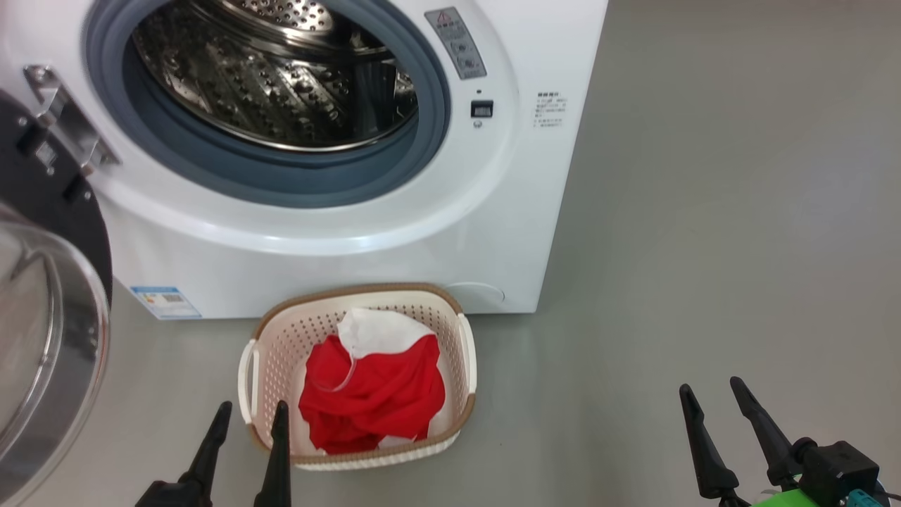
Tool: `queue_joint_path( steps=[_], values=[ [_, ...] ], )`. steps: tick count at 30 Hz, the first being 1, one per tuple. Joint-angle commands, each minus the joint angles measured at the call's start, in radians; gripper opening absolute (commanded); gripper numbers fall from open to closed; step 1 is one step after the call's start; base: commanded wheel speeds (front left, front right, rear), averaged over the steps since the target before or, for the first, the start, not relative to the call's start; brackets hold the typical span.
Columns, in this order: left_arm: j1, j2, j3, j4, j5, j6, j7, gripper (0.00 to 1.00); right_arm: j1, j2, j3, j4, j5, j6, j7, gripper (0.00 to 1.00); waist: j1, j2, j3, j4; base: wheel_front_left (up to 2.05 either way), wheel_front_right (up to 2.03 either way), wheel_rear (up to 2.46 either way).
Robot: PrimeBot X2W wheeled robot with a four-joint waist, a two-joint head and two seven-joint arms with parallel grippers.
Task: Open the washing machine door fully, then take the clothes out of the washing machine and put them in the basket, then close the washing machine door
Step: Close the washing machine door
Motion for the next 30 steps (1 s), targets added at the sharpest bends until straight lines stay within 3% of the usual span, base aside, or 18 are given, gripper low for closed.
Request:
queue_joint_path(
  steps=[1, 12, 25, 30],
  values=[
    [-0.03, 0.01, 0.032, -0.026, -0.004, 0.008, -0.005, 1.0, -0.028, -0.011, 0.017, -0.025, -0.001, 0.0, -0.006, 1.0, 0.0, 0.0, 0.001, 0.001, -1.7, 1.7, 0.0],
    [-0.028, 0.01, 0.034, -0.037, -0.013, 0.002, -0.005, 1.0, -0.031, -0.011, 0.02, -0.022, -0.001, 0.0, -0.006, 1.0, 0.0, 0.0, 0.001, 0.002, -1.26, 1.26, 0.0],
    [-0.024, 0.01, 0.026, -0.032, -0.017, 0.008, -0.005, 1.0, -0.025, -0.012, 0.021, -0.022, -0.001, 0.0, -0.006, 1.0, 0.0, 0.0, -0.011, 0.007, -0.09, 0.09, 0.0],
    [-0.022, 0.01, 0.014, -0.024, -0.026, 0.011, -0.005, 1.0, -0.012, -0.013, 0.024, -0.024, -0.003, 0.0, -0.006, 1.0, 0.0, 0.0, -0.017, 0.038, 0.0, 0.0, 0.0]
  ],
)
